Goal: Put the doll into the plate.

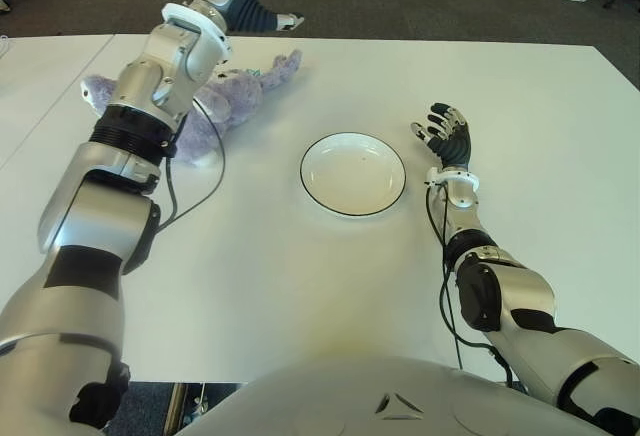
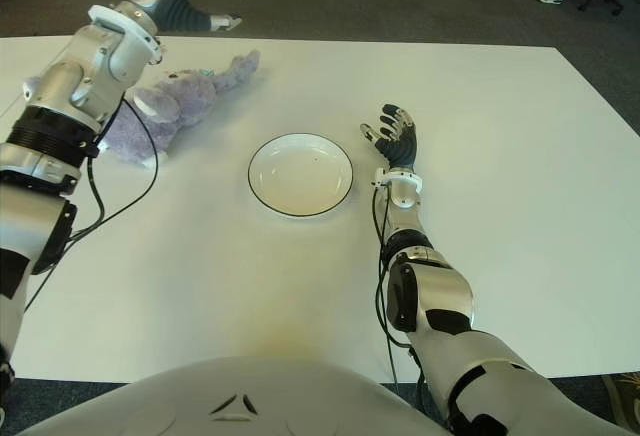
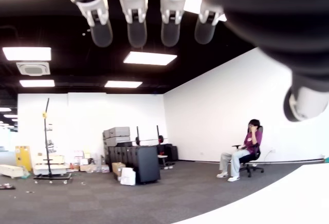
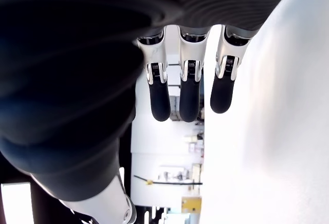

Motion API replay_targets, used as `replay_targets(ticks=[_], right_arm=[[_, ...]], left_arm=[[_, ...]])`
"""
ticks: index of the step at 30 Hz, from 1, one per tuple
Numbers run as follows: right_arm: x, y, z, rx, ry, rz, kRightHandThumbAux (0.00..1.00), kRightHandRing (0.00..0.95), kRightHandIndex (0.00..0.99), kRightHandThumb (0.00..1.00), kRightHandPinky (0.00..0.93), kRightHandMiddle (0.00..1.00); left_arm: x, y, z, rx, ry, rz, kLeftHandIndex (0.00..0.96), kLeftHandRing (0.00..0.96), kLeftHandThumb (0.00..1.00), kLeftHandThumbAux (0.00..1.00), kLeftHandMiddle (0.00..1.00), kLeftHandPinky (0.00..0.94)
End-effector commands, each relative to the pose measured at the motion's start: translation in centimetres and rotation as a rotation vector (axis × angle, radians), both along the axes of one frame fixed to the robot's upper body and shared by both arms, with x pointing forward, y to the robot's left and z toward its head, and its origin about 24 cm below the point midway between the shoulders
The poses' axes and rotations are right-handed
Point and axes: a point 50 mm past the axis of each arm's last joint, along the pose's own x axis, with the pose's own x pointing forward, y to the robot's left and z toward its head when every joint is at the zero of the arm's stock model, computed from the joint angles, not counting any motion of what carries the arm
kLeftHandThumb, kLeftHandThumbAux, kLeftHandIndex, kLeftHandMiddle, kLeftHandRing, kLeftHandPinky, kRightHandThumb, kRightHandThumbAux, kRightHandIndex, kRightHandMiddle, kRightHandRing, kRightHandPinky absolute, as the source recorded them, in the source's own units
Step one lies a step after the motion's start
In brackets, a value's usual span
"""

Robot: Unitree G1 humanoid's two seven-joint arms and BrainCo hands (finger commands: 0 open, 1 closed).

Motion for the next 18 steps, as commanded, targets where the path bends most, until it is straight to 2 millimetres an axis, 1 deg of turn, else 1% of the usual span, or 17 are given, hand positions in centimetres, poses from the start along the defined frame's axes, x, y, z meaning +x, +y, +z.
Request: replay_targets(ticks=[1,9,14,18], right_arm=[[-8.8,1.0,-10.8,0.129,0.537,-0.05,0.901,0.229,0.242,0.275,0.242,0.236],[-8.8,1.1,-10.8,0.118,0.541,-0.05,0.904,0.223,0.227,0.269,0.225,0.227],[-8.8,1.1,-10.8,0.123,0.543,-0.051,0.895,0.234,0.241,0.288,0.249,0.238],[-8.8,1.0,-10.8,0.135,0.539,-0.052,0.888,0.239,0.252,0.309,0.251,0.245]], left_arm=[[-0.9,1.7,-2.4,0.085,0.055,0.043,0.0,0.078,0.232,0.357,0.074,0.0],[-1.7,3.2,-3.4,0.1,0.051,0.1,0.0,0.074,0.204,0.34,0.073,0.0],[-2.3,4.0,-4.3,0.098,0.052,0.135,0.0,0.081,0.221,0.344,0.086,0.0],[-2.5,5.1,-5.0,0.106,0.078,0.183,0.0,0.066,0.242,0.353,0.082,0.0]])
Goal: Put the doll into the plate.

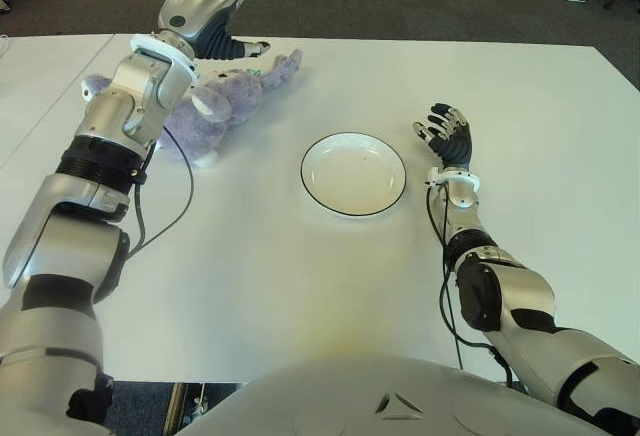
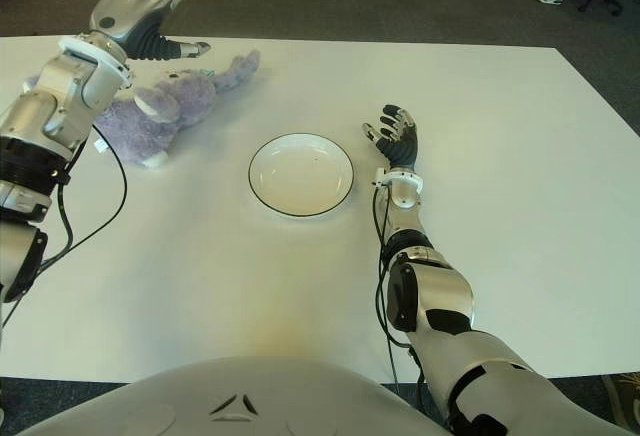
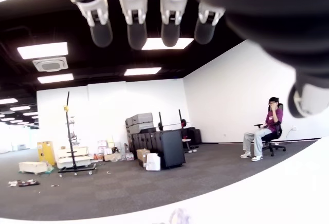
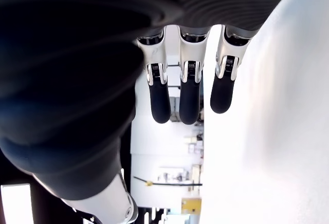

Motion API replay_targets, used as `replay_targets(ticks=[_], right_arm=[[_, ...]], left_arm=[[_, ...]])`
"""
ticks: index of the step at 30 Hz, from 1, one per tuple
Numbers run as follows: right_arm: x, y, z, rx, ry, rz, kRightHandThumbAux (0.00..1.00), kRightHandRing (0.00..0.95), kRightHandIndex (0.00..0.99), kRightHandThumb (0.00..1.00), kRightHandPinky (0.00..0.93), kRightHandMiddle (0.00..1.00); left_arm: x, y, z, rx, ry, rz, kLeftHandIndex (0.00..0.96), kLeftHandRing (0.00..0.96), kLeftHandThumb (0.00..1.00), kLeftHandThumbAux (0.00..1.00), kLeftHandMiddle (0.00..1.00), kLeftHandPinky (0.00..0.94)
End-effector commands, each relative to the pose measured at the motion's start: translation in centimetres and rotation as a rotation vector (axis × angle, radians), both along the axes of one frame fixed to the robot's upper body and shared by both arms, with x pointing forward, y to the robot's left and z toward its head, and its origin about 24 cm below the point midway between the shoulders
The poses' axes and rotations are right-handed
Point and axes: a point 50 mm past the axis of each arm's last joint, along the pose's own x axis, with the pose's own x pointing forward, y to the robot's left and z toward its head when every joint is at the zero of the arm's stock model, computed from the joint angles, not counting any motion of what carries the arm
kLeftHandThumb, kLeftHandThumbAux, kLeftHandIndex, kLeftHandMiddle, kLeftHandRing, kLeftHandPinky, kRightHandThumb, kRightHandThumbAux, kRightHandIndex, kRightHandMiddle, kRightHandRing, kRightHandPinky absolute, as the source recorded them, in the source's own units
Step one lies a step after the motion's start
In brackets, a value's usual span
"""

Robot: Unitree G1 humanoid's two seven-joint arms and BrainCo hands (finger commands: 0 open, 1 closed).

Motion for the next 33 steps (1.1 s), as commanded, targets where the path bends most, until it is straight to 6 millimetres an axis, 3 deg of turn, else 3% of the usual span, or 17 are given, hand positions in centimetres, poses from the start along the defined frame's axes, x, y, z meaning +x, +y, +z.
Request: replay_targets(ticks=[1,14,21,33], right_arm=[[-8.8,1.1,-10.7,0.137,0.535,-0.045,0.887,0.239,0.252,0.311,0.25,0.245],[-8.7,0.9,-10.6,0.136,0.522,-0.048,0.89,0.257,0.265,0.345,0.27,0.262],[-8.7,0.7,-10.5,0.123,0.52,-0.044,0.896,0.247,0.263,0.326,0.251,0.257],[-8.7,0.4,-10.6,0.127,0.533,-0.045,0.889,0.23,0.247,0.251,0.243,0.238]], left_arm=[[-0.8,2.4,-2.4,0.041,0.047,0.094,0.0,0.065,0.243,0.354,0.082,0.0],[-1.3,5.9,-4.9,0.052,0.106,0.192,0.0,0.061,0.255,0.362,0.076,0.0],[-1.5,6.5,-7.0,0.057,0.154,0.209,0.0,0.066,0.225,0.361,0.073,0.0],[-2.0,7.2,-8.7,0.059,0.23,0.215,0.0,0.057,0.219,0.359,0.05,0.0]])
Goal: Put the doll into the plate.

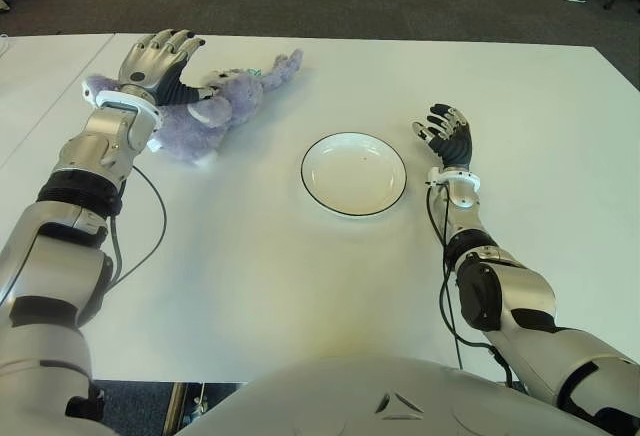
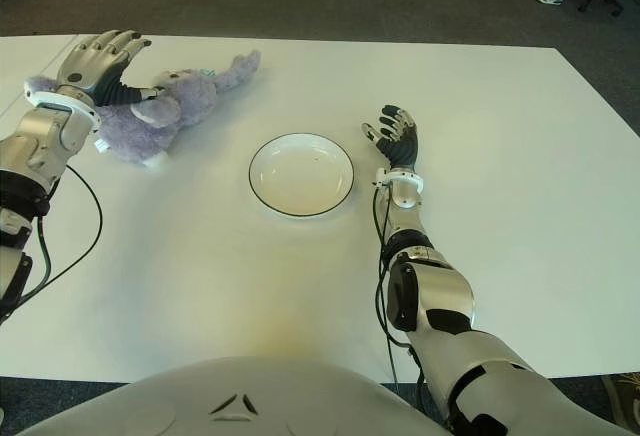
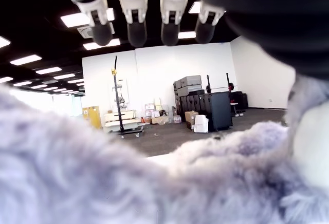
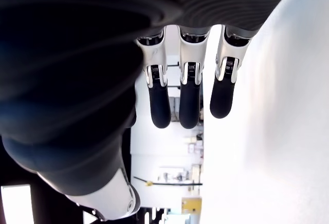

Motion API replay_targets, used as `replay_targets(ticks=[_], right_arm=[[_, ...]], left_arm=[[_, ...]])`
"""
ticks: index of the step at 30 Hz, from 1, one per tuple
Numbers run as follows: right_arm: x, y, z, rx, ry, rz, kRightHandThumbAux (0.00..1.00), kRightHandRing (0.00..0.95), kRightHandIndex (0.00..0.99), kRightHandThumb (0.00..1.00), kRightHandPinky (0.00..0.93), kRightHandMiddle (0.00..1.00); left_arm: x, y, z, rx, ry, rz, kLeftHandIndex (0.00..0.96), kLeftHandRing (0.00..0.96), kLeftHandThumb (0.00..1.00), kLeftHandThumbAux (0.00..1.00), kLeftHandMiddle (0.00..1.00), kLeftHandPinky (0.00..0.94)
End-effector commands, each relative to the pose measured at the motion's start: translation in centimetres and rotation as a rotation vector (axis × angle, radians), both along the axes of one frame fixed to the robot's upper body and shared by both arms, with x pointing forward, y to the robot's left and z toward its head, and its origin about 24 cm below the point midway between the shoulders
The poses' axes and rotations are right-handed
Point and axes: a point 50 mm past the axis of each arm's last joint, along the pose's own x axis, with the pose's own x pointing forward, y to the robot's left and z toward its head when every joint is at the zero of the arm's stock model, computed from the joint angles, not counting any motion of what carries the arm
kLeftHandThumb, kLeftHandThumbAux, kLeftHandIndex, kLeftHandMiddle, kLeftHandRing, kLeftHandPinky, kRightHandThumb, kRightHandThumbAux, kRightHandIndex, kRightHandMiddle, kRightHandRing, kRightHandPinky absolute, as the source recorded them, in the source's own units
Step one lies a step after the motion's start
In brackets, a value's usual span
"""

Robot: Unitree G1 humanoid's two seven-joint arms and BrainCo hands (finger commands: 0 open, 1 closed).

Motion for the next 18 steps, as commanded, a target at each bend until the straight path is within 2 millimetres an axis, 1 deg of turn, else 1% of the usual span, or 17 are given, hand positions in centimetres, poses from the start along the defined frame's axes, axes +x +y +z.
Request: replay_targets(ticks=[1,3,6,18], right_arm=[[-8.7,0.5,-10.6,0.123,0.53,-0.043,0.892,0.232,0.254,0.275,0.25,0.242],[-8.7,0.4,-10.6,0.13,0.526,-0.045,0.895,0.236,0.261,0.31,0.254,0.246],[-8.7,0.4,-10.5,0.132,0.522,-0.046,0.897,0.236,0.261,0.321,0.25,0.248],[-8.6,0.3,-10.5,0.103,0.53,-0.053,0.909,0.226,0.249,0.296,0.234,0.243]], left_arm=[[-0.9,0.3,-3.0,0.012,0.102,-0.001,0.0,0.054,0.217,0.357,0.044,0.0],[-1.1,0.7,-3.4,0.014,0.123,0.012,0.0,0.044,0.213,0.355,0.038,0.0],[-1.3,1.2,-3.7,0.019,0.144,0.029,0.0,0.033,0.209,0.356,0.035,0.0],[-2.0,2.8,-4.4,0.025,0.218,0.072,0.0,0.027,0.198,0.357,0.025,0.0]])
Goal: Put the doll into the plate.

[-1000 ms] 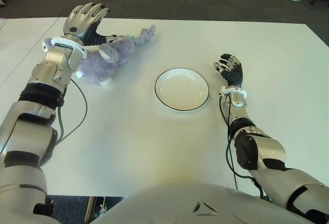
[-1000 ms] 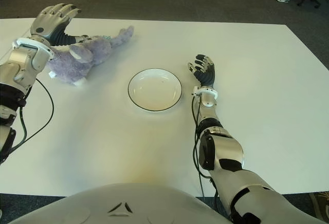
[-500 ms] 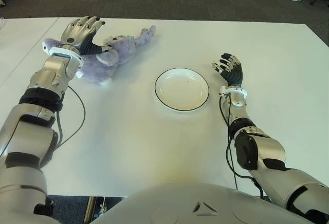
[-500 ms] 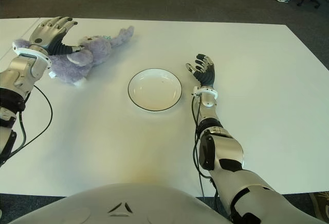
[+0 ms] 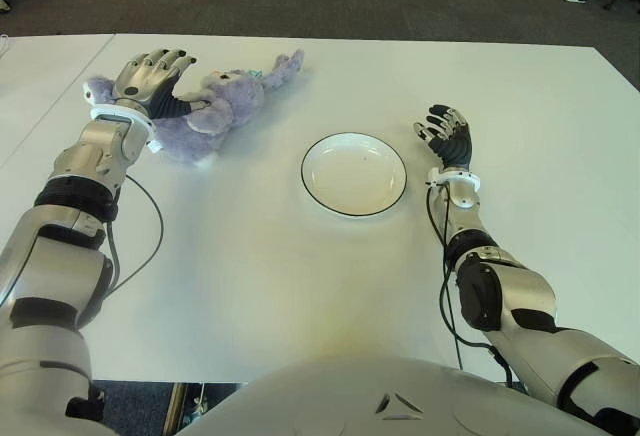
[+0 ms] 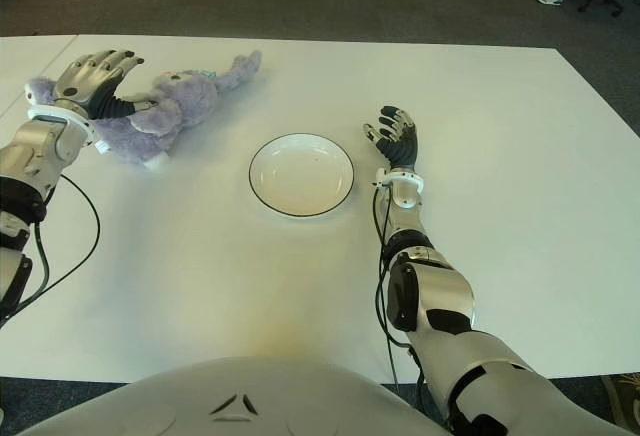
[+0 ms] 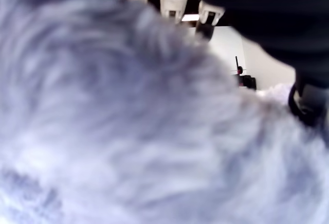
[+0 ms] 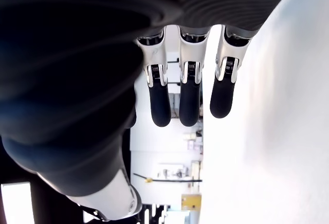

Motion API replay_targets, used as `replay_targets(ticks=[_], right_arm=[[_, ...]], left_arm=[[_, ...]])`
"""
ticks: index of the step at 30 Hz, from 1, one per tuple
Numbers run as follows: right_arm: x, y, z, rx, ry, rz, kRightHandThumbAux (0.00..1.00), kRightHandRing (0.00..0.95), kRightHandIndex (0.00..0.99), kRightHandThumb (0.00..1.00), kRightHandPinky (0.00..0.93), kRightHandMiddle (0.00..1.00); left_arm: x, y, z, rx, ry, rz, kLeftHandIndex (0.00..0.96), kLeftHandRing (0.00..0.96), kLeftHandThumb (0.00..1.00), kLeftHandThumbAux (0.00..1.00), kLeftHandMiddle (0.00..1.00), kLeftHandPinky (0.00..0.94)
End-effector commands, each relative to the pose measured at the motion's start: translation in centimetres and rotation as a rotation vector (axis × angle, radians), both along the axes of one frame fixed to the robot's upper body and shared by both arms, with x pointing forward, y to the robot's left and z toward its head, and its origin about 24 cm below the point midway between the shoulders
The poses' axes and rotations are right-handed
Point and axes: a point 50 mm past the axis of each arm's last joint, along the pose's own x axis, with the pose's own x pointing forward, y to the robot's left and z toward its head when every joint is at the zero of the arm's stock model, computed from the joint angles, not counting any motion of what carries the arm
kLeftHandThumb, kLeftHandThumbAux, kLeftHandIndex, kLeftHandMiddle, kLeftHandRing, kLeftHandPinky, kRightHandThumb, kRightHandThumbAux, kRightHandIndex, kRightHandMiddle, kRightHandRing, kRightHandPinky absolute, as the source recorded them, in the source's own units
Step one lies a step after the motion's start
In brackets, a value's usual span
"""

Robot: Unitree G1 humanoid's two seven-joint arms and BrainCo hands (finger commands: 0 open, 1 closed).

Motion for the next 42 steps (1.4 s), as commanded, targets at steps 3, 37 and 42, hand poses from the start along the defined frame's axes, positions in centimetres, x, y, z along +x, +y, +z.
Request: replay_targets(ticks=[3,37,42], right_arm=[[-8.6,0.3,-10.5,0.096,0.533,-0.058,0.911,0.223,0.245,0.274,0.227,0.238],[-8.7,0.0,-10.5,0.079,0.539,-0.059,0.911,0.22,0.251,0.274,0.227,0.241],[-8.7,0.1,-10.5,0.072,0.536,-0.06,0.908,0.209,0.24,0.235,0.209,0.235]], left_arm=[[-1.6,1.2,-2.9,0.014,0.145,0.018,0.0,0.027,0.195,0.351,0.022,0.0],[-3.7,4.6,-1.1,0.045,0.164,-0.007,0.0,0.029,0.228,0.393,0.023,0.0],[-4.2,5.1,-0.6,0.052,0.156,-0.014,0.0,0.039,0.251,0.382,0.032,0.0]])
